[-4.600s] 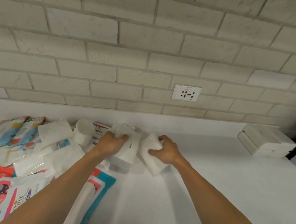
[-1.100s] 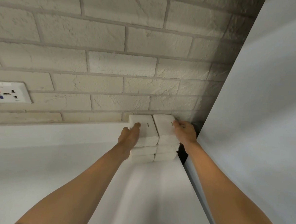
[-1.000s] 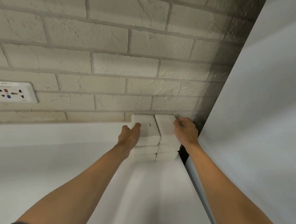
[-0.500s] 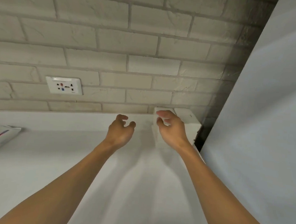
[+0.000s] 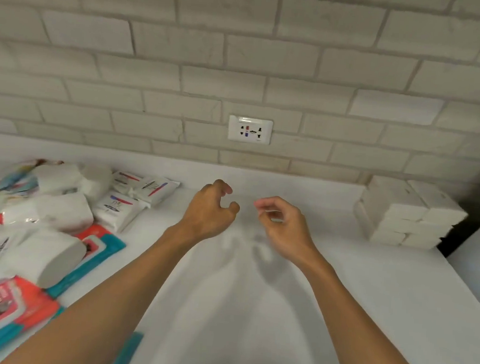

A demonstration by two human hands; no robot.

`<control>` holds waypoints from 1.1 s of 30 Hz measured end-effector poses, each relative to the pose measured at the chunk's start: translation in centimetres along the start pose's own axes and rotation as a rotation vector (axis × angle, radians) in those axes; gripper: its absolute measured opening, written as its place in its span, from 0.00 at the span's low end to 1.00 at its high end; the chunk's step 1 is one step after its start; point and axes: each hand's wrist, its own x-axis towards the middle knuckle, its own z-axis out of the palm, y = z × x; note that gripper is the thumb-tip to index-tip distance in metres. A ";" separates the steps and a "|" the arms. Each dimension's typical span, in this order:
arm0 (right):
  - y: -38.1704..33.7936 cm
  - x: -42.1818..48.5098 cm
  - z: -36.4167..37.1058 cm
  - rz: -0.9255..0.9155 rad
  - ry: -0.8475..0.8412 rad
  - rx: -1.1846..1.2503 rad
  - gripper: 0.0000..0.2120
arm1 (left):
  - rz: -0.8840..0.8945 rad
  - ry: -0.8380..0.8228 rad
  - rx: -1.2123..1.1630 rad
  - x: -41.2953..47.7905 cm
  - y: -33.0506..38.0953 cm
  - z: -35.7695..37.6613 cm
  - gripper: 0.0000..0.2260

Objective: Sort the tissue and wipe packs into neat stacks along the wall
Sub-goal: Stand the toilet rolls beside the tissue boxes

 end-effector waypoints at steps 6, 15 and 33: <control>-3.4 0.4 11.4 0.031 -0.036 0.013 0.10 | 0.051 -0.010 0.135 -0.3 -9.1 -8.2 0.16; -7.0 -1.0 25.1 0.098 -0.122 -0.045 0.08 | 0.073 -0.172 0.326 -0.8 -19.8 -18.1 0.15; -11.4 -2.1 37.4 0.112 -0.534 -0.440 0.37 | -0.022 -0.321 0.850 1.1 -27.4 -24.2 0.26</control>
